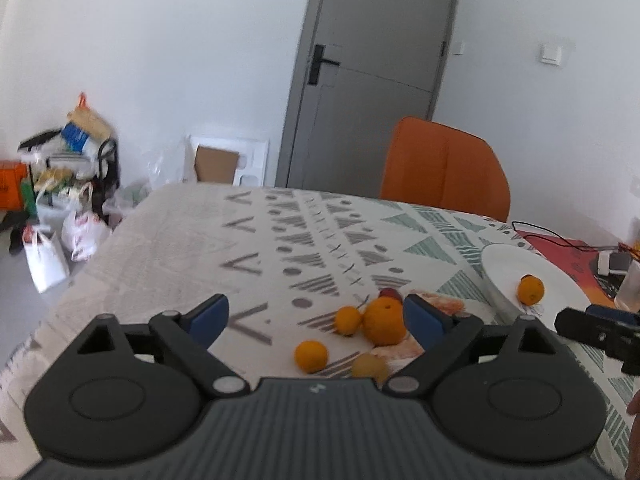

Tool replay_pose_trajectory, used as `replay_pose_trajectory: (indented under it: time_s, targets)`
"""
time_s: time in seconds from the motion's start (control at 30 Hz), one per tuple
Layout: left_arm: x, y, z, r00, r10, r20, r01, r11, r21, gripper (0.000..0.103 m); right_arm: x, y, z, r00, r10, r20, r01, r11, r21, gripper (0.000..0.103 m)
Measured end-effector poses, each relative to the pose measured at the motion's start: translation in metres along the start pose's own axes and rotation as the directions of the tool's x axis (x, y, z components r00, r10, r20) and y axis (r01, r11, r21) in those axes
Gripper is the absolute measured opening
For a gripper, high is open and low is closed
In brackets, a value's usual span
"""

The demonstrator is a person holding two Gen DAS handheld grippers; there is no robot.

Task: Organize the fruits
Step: 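Move both grippers back from the plate to the fruit pile, then grasp a small mandarin with the left gripper while the right gripper grasps a pomelo segment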

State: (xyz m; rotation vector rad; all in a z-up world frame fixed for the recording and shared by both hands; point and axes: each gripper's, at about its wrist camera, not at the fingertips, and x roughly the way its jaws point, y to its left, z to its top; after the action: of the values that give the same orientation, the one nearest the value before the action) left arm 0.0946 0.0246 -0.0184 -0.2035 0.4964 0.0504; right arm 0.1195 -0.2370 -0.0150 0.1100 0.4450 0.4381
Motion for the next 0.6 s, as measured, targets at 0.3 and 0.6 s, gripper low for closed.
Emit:
replay_pose_trajectory:
  time_s: [0.3,0.6]
  targets:
    - [0.012,0.013,-0.012,0.999,0.001,-0.041,-0.002,1.0,-0.023,0.069,0.019,0.022,-0.01,0.996,0.051,-0.067,-0.054,0.997,-0.052,0.103]
    - [0.029,0.012,-0.022,0.996,-0.028,-0.083,0.026,0.999,-0.024,0.055,0.037,0.03,-0.014,0.991,0.073,-0.111,-0.081,0.994,-0.069,0.103]
